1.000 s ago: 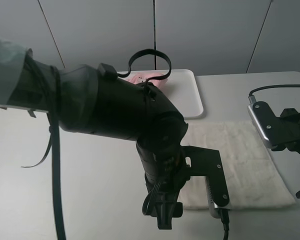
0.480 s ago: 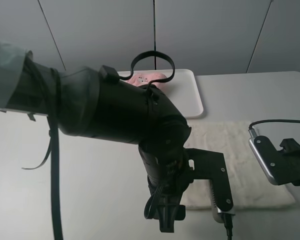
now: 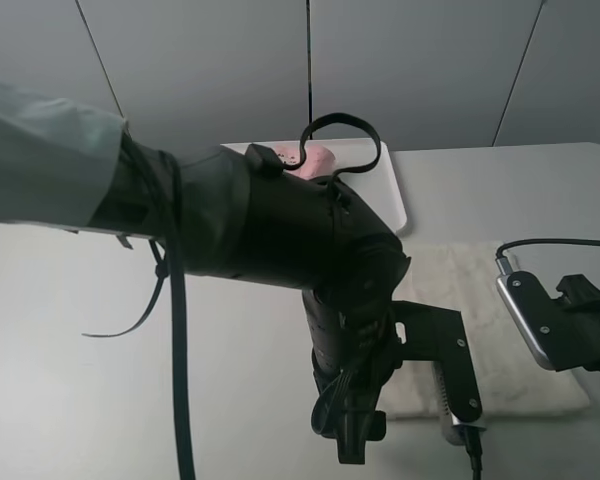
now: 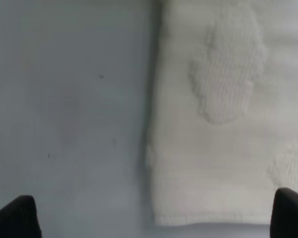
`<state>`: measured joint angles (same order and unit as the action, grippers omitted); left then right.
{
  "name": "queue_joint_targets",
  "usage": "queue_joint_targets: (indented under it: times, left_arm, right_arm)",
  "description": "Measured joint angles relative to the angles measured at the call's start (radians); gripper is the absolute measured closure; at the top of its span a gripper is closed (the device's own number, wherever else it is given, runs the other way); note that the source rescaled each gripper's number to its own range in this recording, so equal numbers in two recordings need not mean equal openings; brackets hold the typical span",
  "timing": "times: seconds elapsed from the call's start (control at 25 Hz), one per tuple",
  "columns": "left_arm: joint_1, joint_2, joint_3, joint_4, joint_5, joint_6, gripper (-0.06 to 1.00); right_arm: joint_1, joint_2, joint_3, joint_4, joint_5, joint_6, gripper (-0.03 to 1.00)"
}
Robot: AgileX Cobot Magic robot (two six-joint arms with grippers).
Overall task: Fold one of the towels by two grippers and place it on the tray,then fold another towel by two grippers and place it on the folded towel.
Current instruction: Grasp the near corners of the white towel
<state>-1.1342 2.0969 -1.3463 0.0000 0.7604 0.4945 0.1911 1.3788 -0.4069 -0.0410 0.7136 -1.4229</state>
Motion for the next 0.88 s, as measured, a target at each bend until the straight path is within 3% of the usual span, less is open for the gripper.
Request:
queue_joint_targets:
  times: [0.24,0.48,0.88]
  left_arm:
    - [-0.055,0.026,-0.002,0.007,0.018,0.003,0.01]
    - [-0.058,0.044,-0.002,0.067,0.022,-0.066,0.01]
    - [-0.058,0.064,-0.002,0.073,0.023,-0.077,0.01]
  right_arm:
    - [0.0,0.0,0.0,0.0,0.0,-0.015,-0.03]
    - [0.0,0.0,0.0,0.0,-0.02,-0.021,-0.03]
    - [0.0,0.006,0.0,0.0,-0.025,-0.043,-0.03]
